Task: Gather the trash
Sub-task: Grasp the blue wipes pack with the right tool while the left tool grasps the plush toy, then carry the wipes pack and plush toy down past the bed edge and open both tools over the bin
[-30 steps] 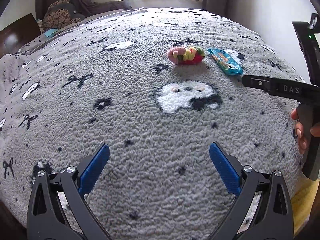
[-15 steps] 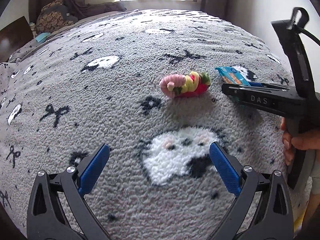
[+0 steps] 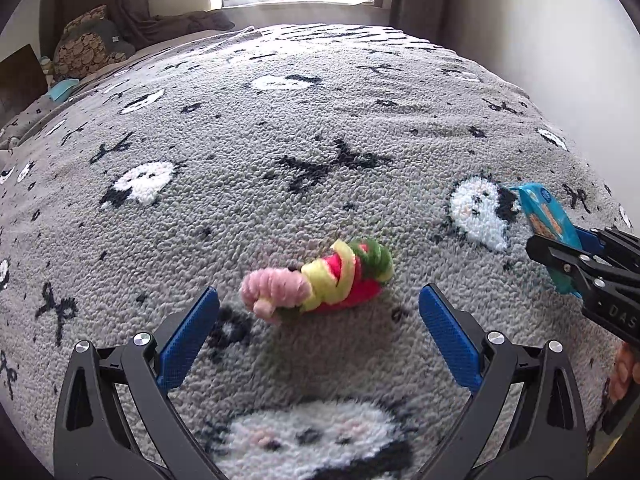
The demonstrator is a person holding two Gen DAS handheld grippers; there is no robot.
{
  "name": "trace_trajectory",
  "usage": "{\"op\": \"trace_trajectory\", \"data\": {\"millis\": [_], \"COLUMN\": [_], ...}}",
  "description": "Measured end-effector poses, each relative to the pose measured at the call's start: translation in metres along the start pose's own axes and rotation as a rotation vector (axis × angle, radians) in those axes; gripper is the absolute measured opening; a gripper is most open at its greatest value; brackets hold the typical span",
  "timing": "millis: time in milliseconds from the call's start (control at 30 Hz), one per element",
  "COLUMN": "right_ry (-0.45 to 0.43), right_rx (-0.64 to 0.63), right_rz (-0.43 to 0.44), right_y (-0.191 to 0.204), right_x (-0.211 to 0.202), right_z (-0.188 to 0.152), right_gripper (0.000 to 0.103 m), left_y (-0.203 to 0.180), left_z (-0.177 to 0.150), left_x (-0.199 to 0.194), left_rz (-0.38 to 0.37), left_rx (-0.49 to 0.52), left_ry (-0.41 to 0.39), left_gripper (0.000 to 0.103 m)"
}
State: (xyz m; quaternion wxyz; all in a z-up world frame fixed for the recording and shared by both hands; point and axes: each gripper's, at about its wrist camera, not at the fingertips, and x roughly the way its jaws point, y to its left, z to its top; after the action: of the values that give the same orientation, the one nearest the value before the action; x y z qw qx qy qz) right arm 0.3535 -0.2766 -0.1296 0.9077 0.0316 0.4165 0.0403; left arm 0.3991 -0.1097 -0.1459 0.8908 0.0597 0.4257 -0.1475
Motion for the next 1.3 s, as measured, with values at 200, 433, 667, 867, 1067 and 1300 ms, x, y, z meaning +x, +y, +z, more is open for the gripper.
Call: {"op": "trace_trajectory", "data": {"millis": [200,433,667,867,1067,1300], "right_ry": [-0.002,-0.013,-0.044,-0.052,-0.082,-0.120], "right_rx": [-0.028,-0.022,-0.030,-0.025,-0.047,-0.034], "right_rz": [0.007,-0.007,-0.038,-0.060,-0.078,-0.049], "right_y": [0.001,0.005,0.017,0.024,0.033,0.041], "right_x": [-0.004,-0.015,-0.053,-0.095,-0.145,-0.190], "right_z": [-0.005,-0.013,-0.031,-0.058,-0.089,-0.129], "right_gripper": [0.040,0.039,0.039,0.039,0.039,0.039], "left_y": [0.002,0.002,-0.001,-0.014,-0.029,-0.038], "left_z": [0.008,0.002,-0.024,-0.059,-0.100,-0.145], "left_x": [0.023,0.005,-0.057,-0.118,-0.173,-0.225], "left_rz": [0.007,0.008,0.000,-0.035,-0.069,-0.085], "left_rx": [-0.018,-0.010,-0.001,0.005,0.038,0.049], "left_ry": [0.022,0.015,-0.040,-0.076,-0.102,-0.135], "left_gripper": [0.084,0.068,0.068,0.068,0.068,0.068]}}
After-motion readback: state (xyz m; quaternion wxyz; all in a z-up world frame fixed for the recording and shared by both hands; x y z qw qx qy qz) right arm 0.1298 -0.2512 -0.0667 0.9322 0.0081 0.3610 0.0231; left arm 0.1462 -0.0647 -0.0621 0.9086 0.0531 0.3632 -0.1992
